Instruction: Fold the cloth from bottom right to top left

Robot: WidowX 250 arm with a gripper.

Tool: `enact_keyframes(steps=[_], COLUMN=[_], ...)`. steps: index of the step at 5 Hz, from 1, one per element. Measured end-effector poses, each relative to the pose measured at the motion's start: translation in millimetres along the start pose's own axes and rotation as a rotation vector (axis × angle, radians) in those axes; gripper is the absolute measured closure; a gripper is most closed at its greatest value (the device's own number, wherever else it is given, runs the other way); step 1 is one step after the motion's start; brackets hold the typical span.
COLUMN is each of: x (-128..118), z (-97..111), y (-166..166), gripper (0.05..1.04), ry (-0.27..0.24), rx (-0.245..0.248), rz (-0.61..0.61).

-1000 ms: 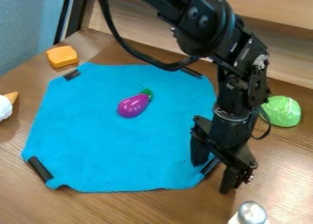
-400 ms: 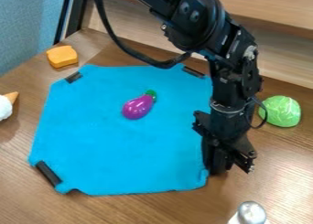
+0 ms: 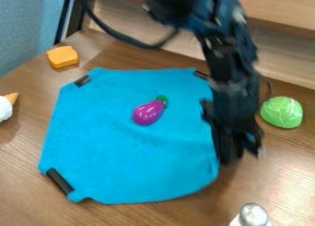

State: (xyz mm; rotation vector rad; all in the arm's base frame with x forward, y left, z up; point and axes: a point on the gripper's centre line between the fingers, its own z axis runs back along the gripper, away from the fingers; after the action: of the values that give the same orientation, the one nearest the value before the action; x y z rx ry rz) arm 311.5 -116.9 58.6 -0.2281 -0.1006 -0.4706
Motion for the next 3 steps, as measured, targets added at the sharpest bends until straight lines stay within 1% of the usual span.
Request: enact_keyframes(steps=[1, 2, 3], x=[-4, -8, -21], z=[31, 50, 69], y=[24, 48, 90], gripper=[1.025, 1.025, 1.025], ry=[-0.049, -0.074, -0.094], rx=[-0.007, -0.004, 0.011], rz=[0.05, 0.102, 0.196])
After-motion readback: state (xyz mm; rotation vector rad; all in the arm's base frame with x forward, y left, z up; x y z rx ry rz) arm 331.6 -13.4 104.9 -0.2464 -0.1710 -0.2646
